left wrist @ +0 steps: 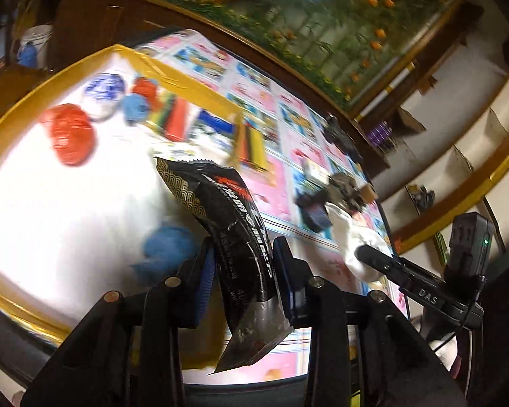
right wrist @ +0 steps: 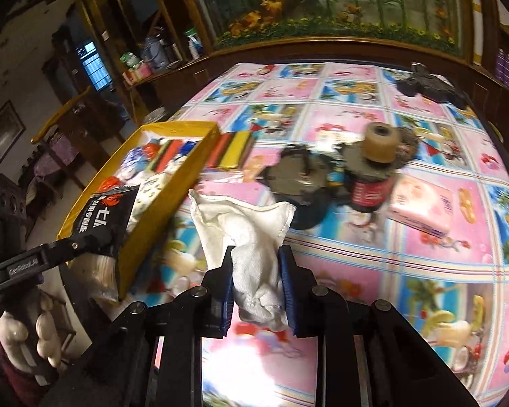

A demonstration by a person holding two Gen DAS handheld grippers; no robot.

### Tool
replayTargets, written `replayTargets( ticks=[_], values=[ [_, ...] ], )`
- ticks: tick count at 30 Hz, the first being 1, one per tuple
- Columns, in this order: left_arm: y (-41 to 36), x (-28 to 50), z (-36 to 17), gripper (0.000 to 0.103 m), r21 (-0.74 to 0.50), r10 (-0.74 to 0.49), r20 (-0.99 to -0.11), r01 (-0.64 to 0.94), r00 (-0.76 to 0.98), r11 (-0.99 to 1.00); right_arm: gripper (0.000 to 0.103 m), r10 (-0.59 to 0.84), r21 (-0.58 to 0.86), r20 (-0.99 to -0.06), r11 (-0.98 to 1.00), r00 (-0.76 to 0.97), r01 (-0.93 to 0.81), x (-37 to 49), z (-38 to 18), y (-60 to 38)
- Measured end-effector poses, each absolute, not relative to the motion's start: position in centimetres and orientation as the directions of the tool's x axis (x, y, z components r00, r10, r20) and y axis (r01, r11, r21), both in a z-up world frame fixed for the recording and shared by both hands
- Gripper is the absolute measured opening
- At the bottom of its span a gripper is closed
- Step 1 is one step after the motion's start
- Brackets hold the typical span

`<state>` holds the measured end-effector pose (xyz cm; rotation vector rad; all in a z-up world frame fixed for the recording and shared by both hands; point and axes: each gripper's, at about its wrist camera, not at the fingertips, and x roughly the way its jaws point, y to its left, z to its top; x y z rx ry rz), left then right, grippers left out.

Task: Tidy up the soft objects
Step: 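Carry the snack bag and white cloth into the tray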

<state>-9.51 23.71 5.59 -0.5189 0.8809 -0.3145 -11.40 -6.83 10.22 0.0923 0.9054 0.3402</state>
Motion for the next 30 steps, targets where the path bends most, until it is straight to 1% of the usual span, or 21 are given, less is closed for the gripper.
replayTargets(
  ticks=[4, 9, 13, 20, 22, 23, 24, 25, 26, 30],
  values=[
    [27.1, -8.7, 5.0, 0.032, -0.546, -0.418, -0.658, -0.015, 0.626, 0.837, 0.024, 0.349, 0.21, -0.764, 0.93, 0.542, -0.302, -10.2, 10.3, -3.5],
    [30.9, -6.8, 4.4, 0.032, -0.507, -0.344, -0.687, -0.084, 0.64, 0.858, 0.024, 0.377, 0.197, -0.78, 0.905, 0.499, -0.376, -8.5, 10.3, 1.3],
    [32.2, -5.8, 3.5, 0.032, -0.475, -0.314, -0.715, -0.105, 0.625, 0.873, 0.024, 0.389, 0.189, -0.793, 0.888, 0.468, -0.419, -6.5, 10.0, 5.3],
    [34.1, -5.2, 2.6, 0.032, -0.433, -0.268, -0.732, -0.125, 0.627, 0.893, 0.024, 0.391, 0.157, -0.809, 0.863, 0.438, -0.481, -3.1, 9.5, 12.0],
    [34.0, -5.0, 2.3, 0.035, -0.383, -0.234, -0.757, -0.125, 0.61, 0.915, 0.024, 0.397, 0.156, -0.807, 0.857, 0.437, -0.49, -2.4, 9.4, 13.3],
    [33.8, -4.8, 2.0, 0.043, -0.352, -0.219, -0.773, -0.115, 0.595, 0.929, 0.024, 0.403, 0.158, -0.804, 0.854, 0.437, -0.496, -2.0, 9.4, 14.0],
    [33.6, -4.8, 1.8, 0.049, -0.332, -0.218, -0.785, -0.097, 0.58, 0.938, 0.024, 0.405, 0.159, -0.803, 0.853, 0.438, -0.497, -1.8, 9.4, 14.5],
    [33.2, -4.7, 1.5, 0.051, -0.326, -0.231, -0.794, -0.074, 0.562, 0.943, 0.024, 0.408, 0.16, -0.802, 0.851, 0.437, -0.5, -1.4, 9.3, 15.0],
    [33.0, -4.8, 1.6, 0.054, -0.324, -0.241, -0.792, -0.051, 0.561, 0.945, 0.024, 0.409, 0.16, -0.802, 0.849, 0.435, -0.503, -1.1, 9.2, 15.4],
    [34.1, -6.3, 2.8, 0.055, -0.396, -0.308, -0.741, -0.019, 0.596, 0.918, 0.024, 0.41, 0.164, -0.809, 0.845, 0.421, -0.508, -0.4, 8.8, 16.7]
  ],
)
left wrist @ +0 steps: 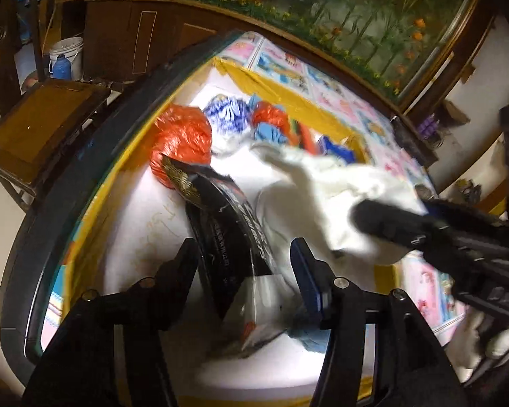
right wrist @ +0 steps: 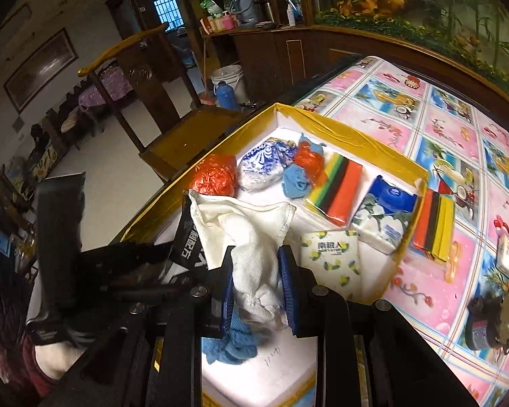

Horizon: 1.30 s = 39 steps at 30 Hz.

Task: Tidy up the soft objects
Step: 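Carry the snack bag and white cloth into the tray, then open both tools over the tray and withdraw them toward the table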

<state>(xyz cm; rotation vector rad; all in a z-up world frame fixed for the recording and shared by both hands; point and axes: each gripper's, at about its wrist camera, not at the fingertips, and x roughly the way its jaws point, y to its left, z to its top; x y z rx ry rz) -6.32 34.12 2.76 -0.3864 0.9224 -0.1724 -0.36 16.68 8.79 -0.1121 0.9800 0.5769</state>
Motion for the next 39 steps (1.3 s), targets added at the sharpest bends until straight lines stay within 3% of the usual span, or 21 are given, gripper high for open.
replayTargets(
  ticks=[5, 8, 10, 15, 24, 26, 28, 31, 39],
  values=[
    [37.9, -9.6, 5.2, 0.055, -0.485, -0.297, -0.639, -0.071, 0.71, 0.872, 0.024, 0.444, 0.191, -0.811, 0.816, 0.381, -0.545, -1.1, 8.4, 18.7],
    [40.9, -11.6, 5.8, 0.063, -0.552, -0.26, -0.578, -0.136, 0.773, 0.823, 0.024, 0.481, 0.223, -0.817, 0.772, 0.317, -0.595, -2.0, 8.1, 20.0],
    [42.7, -12.3, 5.7, 0.063, -0.586, -0.24, -0.556, -0.17, 0.796, 0.792, 0.024, 0.517, 0.276, -0.818, 0.737, 0.252, -0.618, -2.4, 7.4, 20.8],
    [44.3, -12.5, 4.5, 0.063, -0.612, -0.222, -0.56, -0.217, 0.799, 0.76, 0.024, 0.521, 0.353, -0.845, 0.709, 0.117, -0.611, -1.8, 3.7, 22.8],
    [43.9, -12.5, 4.3, 0.063, -0.629, -0.258, -0.563, -0.206, 0.785, 0.749, 0.025, 0.43, 0.206, -0.872, 0.756, 0.234, -0.621, -0.8, 2.7, 25.7],
    [43.9, -12.6, 4.4, 0.063, -0.627, -0.253, -0.567, -0.211, 0.784, 0.75, 0.03, 0.453, 0.239, -0.872, 0.726, 0.187, -0.644, -1.9, 2.7, 26.3],
    [43.8, -12.7, 4.4, 0.063, -0.624, -0.247, -0.573, -0.219, 0.782, 0.75, 0.048, 0.465, 0.243, -0.867, 0.71, 0.181, -0.661, -2.9, 2.9, 26.4],
    [43.4, -12.9, 4.4, 0.063, -0.616, -0.241, -0.581, -0.227, 0.777, 0.754, 0.063, 0.459, 0.197, -0.855, 0.718, 0.241, -0.667, -3.8, 3.6, 25.7],
    [40.6, -13.2, 5.9, 0.063, -0.575, -0.235, -0.593, -0.2, 0.77, 0.793, 0.07, 0.471, 0.192, -0.801, 0.787, 0.37, -0.587, -6.0, 5.3, 16.8]
  ],
)
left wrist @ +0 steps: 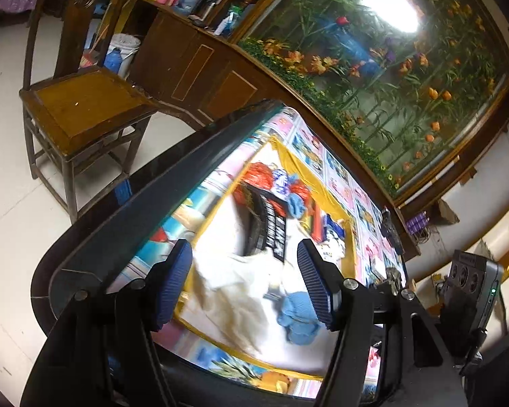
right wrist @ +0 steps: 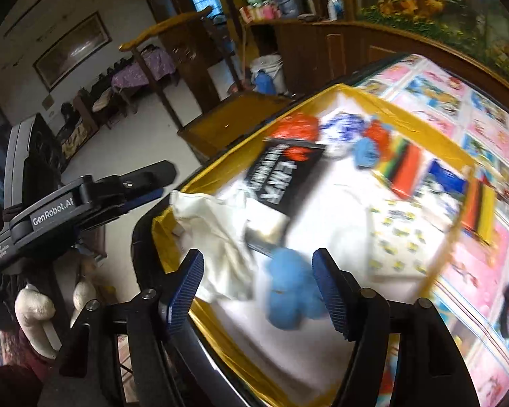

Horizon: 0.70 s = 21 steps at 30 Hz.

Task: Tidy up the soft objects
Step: 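Open both tools over the tray and withdraw them toward the table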

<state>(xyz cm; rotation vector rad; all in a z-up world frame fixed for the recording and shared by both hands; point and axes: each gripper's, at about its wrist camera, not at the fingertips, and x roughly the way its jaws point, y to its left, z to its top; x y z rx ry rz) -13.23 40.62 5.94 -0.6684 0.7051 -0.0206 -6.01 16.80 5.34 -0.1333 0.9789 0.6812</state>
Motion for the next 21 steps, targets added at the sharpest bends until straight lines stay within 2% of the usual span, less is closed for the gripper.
replayTargets(
  ticks=[7, 10, 15, 21],
  values=[
    [34.9, -13.1, 8.0, 0.063, -0.493, -0.251, -0.582, -0.09, 0.774, 0.866, 0.07, 0.402, 0.218, -0.764, 0.897, 0.504, -0.383, -8.4, 6.9, 3.8],
    [31.9, -12.7, 8.7, 0.063, -0.46, -0.284, -0.585, -0.022, 0.759, 0.888, 0.073, 0.323, 0.214, -0.744, 0.945, 0.584, -0.249, -9.8, 7.9, -3.1],
    [26.6, -11.9, 9.0, 0.063, -0.43, -0.362, -0.615, 0.087, 0.7, 0.899, 0.076, 0.189, 0.215, -0.72, 0.976, 0.668, -0.045, -12.5, 9.3, -12.7],
    [20.8, -11.2, 8.4, 0.063, -0.394, -0.404, -0.673, 0.163, 0.62, 0.905, 0.076, 0.102, 0.226, -0.731, 0.969, 0.675, 0.098, -15.8, 9.7, -19.0]
  ],
)
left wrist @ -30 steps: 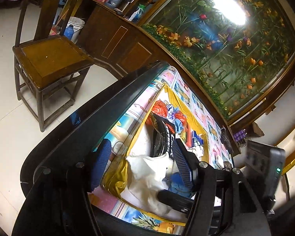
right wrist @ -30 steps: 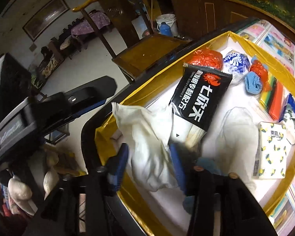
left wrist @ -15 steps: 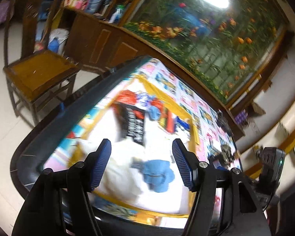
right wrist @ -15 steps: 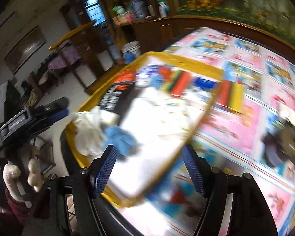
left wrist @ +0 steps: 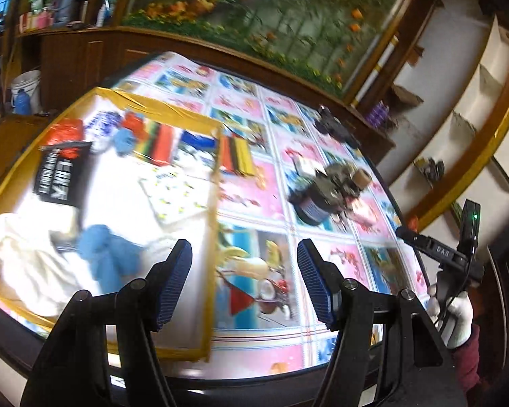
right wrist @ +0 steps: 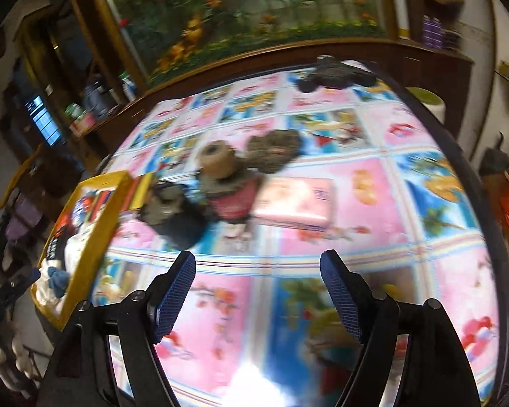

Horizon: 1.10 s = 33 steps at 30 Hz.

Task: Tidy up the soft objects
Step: 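Open both tools over the tray and withdraw them toward the table, then grasp the white tissue pack with the left tool while the right tool grasps the brown knitted hat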

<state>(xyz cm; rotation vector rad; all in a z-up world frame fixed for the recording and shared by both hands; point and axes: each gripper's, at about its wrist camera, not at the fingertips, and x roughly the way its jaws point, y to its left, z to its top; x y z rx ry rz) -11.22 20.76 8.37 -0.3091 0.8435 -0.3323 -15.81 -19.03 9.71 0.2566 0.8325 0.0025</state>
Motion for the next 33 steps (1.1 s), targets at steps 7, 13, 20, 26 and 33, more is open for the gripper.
replayTargets(
  ticks=[7, 13, 20, 26, 33],
  values=[
    [15.6, -11.1, 7.0, 0.063, -0.366, -0.424, -0.731, 0.217, 0.534, 0.905, 0.076, 0.12, 0.283, -0.736, 0.949, 0.666, 0.141, -16.4, 9.6, -23.2],
    [14.6, -10.3, 6.3, 0.063, -0.339, -0.403, -0.764, 0.218, 0.504, 0.915, 0.076, 0.145, 0.29, -0.748, 0.949, 0.648, 0.122, -13.6, 8.0, -22.9],
    [13.6, -6.3, 7.3, 0.063, -0.315, -0.391, -0.769, 0.232, 0.506, 0.92, 0.077, 0.138, 0.325, -0.727, 0.932, 0.673, 0.159, -8.2, 8.0, -24.6],
    [12.8, -2.7, 7.6, 0.063, -0.351, -0.418, -0.769, 0.227, 0.483, 0.908, 0.077, 0.179, 0.364, -0.74, 0.917, 0.648, 0.162, -1.2, 8.9, -26.2],
    [12.8, 0.2, 6.6, 0.063, -0.36, -0.414, -0.785, 0.205, 0.461, 0.91, 0.076, 0.239, 0.334, -0.827, 0.937, 0.508, 0.104, 7.6, 6.6, -23.7]
  ],
)
